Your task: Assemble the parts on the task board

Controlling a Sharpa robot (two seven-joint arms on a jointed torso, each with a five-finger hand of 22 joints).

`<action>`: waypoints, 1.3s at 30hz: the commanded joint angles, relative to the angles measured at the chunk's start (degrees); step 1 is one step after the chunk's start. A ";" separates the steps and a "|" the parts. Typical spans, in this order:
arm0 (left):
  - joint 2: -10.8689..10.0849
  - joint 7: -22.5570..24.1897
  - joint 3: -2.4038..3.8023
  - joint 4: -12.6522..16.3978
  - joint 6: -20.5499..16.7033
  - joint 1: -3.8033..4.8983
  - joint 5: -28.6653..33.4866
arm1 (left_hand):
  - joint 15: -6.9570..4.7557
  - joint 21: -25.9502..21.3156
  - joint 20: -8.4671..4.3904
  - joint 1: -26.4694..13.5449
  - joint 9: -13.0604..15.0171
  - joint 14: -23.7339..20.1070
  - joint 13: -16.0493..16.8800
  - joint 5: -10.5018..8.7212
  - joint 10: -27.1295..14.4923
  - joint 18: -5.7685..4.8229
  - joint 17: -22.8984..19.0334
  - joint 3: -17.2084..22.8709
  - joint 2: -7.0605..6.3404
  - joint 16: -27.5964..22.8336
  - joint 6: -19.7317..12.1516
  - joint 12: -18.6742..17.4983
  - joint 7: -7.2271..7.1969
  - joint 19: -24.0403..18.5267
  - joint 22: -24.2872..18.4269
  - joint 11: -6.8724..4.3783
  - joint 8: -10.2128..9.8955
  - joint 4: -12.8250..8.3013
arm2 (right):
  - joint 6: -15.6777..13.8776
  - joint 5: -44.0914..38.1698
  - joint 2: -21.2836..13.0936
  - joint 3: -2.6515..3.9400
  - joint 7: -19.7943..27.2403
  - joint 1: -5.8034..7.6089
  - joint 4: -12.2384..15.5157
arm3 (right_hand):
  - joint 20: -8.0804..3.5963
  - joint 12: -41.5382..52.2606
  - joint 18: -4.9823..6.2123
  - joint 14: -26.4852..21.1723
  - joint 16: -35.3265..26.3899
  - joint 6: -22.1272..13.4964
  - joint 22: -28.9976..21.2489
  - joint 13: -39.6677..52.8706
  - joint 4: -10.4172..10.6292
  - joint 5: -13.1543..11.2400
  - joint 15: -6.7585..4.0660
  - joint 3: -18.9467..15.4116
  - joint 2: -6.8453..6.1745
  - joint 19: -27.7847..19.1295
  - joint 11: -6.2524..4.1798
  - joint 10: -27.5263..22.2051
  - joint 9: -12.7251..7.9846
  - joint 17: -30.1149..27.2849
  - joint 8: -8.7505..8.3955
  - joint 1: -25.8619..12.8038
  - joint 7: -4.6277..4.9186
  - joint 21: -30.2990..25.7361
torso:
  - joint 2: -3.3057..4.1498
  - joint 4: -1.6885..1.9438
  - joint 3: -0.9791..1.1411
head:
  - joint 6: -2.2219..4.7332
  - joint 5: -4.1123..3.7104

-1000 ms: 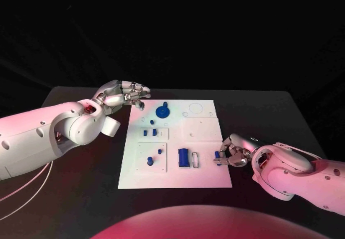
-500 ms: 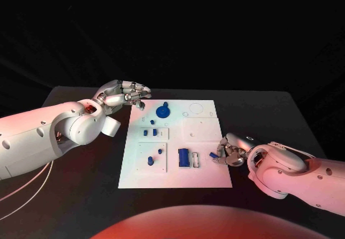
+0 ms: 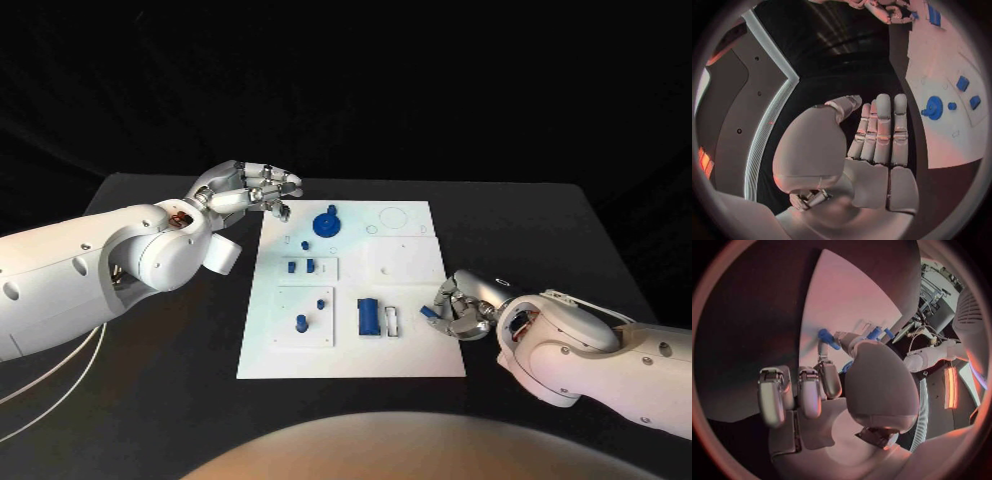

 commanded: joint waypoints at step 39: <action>0.32 0.37 0.03 0.22 0.98 0.02 0.32 | 0.11 -0.22 0.00 0.24 0.07 -0.39 -0.09 0.20 -0.16 0.99 -0.09 0.00 0.40 -0.38 -0.33 0.35 -0.10 0.43 0.13 0.00 0.37 -0.23 | -0.24 13.90 7.17 0.04 0.68 0.55 -0.98 | -0.40 1.71 0.01 5.95 0.22 1.23 14.59 6.70 -6.61 -2.36 -0.50 6.93 -1.18 5.35 -0.31 1.24 0.13 14.59 -0.44 -13.16 -0.40 0.10 | 0.08 -0.03 0.04 | 0.01 -0.22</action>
